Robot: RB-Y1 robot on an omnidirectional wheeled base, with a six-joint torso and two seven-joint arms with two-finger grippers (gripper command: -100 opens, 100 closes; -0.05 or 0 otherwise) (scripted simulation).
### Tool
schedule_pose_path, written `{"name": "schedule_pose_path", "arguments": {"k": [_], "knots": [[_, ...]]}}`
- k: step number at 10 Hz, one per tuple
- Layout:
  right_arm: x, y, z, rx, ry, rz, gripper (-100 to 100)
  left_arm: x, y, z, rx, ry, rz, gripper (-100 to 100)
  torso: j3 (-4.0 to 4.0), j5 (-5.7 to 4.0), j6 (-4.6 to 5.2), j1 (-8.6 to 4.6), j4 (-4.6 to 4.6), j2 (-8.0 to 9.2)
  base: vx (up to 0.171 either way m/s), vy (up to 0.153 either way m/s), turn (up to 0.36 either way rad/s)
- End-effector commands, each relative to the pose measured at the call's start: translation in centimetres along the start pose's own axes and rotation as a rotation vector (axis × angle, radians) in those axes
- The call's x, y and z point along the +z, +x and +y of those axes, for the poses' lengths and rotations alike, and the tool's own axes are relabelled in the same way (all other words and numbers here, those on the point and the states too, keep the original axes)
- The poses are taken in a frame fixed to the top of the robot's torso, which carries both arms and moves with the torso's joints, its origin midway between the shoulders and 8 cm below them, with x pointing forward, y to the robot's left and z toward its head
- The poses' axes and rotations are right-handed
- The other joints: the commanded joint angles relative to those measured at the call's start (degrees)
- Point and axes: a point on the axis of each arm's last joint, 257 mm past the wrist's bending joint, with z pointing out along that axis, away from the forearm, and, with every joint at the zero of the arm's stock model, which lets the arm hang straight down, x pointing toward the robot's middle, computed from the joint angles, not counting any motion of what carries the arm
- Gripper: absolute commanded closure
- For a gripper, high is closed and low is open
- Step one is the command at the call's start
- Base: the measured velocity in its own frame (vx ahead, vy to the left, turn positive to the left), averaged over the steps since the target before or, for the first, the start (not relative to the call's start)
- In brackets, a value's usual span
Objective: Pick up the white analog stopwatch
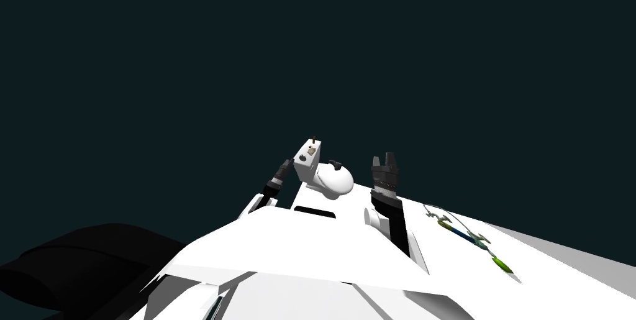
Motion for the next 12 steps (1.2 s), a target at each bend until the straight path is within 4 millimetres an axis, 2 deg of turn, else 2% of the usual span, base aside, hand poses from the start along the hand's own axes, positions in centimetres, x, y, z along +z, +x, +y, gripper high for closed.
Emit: {"name": "schedule_pose_path", "arguments": {"k": [1,7,9,11,12], "knots": [[0.0,0.0,0.0,0.0,0.0,0.0,0,-0.2,0.5,1.1,-0.004,-0.025,0.004,-100,0.0,0.0,0.0,0.0,0.0,0.0,0.065,0.025,-0.122],[0.0,0.0,0.0,0.0,0.0,0.0,0,-1.1,1.8,4.8,-0.04,-0.114,0.0,-100,-0.03,-0.01,-0.01,-0.03,-0.01,-0.05,0.068,0.024,-0.128],[0.0,0.0,0.0,0.0,0.0,0.0,0,-1.8,2.6,6.8,-0.064,-0.165,-0.005,-100,-0.06,0.0,0.01,0.02,-0.02,-0.1,0.091,0.04,-0.215],[0.0,0.0,0.0,0.0,0.0,0.0,0,-2.1,3.1,7.7,-0.077,-0.19,-0.007,-100,-0.09,0.01,-0.01,0.04,-0.03,-0.15,0.086,0.036,-0.133],[0.0,0.0,0.0,0.0,0.0,0.0,0,-2.1,2.8,7.4,-0.072,-0.18,-0.006,-100,-0.07,0.0,-0.02,0.0,-0.03,-0.11,0.03,0.014,-0.018]]}}
